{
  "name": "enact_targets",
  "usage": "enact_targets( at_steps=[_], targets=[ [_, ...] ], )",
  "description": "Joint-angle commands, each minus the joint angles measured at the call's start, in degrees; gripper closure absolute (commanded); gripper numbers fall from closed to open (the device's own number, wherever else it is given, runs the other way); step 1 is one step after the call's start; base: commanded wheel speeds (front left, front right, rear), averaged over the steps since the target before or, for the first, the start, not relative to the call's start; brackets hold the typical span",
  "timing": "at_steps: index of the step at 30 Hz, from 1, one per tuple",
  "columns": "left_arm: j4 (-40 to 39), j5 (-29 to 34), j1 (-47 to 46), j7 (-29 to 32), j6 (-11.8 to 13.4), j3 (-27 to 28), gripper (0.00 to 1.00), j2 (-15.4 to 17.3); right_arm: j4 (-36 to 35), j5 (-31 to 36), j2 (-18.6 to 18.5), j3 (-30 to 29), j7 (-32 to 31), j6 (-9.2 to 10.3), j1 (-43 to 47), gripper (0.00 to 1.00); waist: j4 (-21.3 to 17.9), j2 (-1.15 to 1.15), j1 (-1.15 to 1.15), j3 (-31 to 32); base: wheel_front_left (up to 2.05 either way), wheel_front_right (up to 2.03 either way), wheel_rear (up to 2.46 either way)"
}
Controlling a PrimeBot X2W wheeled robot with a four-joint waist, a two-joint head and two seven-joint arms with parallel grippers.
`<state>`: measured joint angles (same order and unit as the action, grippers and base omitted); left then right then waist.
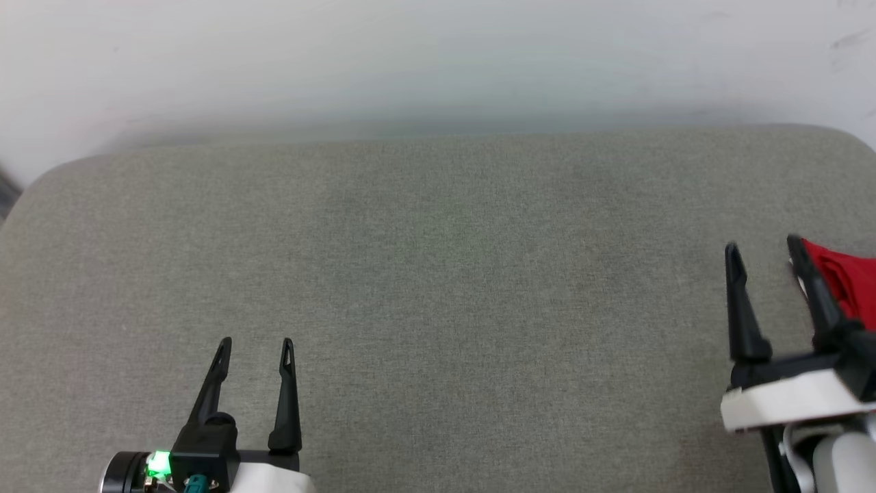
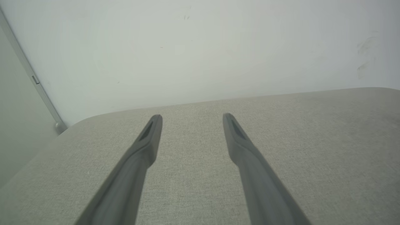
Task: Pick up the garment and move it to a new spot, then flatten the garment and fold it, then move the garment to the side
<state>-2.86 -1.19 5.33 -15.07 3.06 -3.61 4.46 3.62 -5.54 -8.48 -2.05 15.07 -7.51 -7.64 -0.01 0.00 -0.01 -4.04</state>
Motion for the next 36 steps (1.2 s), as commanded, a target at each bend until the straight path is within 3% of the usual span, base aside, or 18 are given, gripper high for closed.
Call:
enact_targets(
  at_steps=[1,13,25,26,31,36],
  targets=[
    [0.18,-0.10,0.60,-0.13,-0.18,-0.12,0.00,-0.22,-0.46,-0.19,0.55,-0.14,0.08,0.03,1.72,0.00,0.07,0.00,0.01,0.50,0.00,0.00,0.00],
    [2.07,-1.34,2.76,-0.13,-1.77,0.13,0.00,-0.82,-4.34,-0.92,4.36,-2.79,0.09,0.04,12.78,0.00,0.19,0.00,0.01,2.85,0.00,0.00,0.00],
    [3.10,-1.54,3.18,-0.13,-2.57,1.08,0.00,-1.25,-7.06,-0.92,5.60,-1.93,0.09,0.04,17.05,0.00,0.63,0.00,0.01,3.88,0.00,0.00,0.00],
    [3.13,-1.49,2.77,0.00,-2.56,0.99,1.00,-1.19,-6.89,-0.90,5.33,-1.97,0.01,0.00,16.52,1.00,0.62,0.00,0.01,3.88,0.00,0.00,0.00],
    [4.93,-2.32,3.08,0.28,-2.64,0.74,1.00,-1.23,-5.12,-1.81,5.34,-1.77,-0.12,0.00,16.57,1.00,0.62,0.00,0.01,3.89,0.00,0.00,0.00],
    [5.53,-8.94,2.14,1.54,-3.13,1.12,1.00,-1.05,-4.25,-8.27,5.02,-1.54,-1.29,0.00,15.63,1.00,0.60,0.00,0.01,3.88,0.00,0.00,0.00]
  ],
)
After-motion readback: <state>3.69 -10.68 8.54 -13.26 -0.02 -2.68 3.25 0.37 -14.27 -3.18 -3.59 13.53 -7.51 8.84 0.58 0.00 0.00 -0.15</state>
